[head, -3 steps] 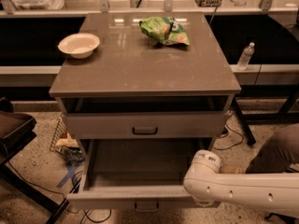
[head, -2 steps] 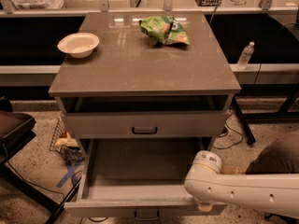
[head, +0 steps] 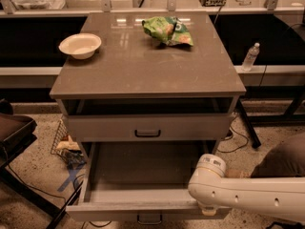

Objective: Open middle drawer

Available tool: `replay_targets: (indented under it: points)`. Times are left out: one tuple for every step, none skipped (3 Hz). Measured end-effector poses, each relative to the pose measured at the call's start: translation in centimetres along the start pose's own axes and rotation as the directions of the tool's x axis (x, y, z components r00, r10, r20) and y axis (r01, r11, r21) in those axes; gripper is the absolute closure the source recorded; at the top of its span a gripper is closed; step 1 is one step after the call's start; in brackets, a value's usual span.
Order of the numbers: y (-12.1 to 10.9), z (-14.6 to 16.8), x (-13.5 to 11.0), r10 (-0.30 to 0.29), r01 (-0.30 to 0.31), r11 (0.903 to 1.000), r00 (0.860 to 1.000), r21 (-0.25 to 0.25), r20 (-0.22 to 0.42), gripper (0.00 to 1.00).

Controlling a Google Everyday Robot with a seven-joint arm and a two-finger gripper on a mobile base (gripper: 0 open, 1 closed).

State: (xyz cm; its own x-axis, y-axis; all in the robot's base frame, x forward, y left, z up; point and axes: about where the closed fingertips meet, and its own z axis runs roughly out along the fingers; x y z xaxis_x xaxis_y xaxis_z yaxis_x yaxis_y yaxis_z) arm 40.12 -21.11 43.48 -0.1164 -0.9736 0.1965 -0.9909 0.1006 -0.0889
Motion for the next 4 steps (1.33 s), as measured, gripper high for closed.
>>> replay_targets:
  points:
    - [0.10, 0.10, 0.04, 0.000, 0.000, 1.0000, 1.000, -0.002, 0.000, 0.38]
    - [0.19, 0.20, 0.07, 0.000, 0.000, 1.0000, 1.000, -0.004, -0.001, 0.15]
    - [0.29, 0.29, 0.10, 0.000, 0.000, 1.0000, 1.000, -0.007, -0.001, 0.00]
    - [0.29, 0.30, 0.11, 0.000, 0.000, 1.0000, 1.000, -0.007, -0.001, 0.00]
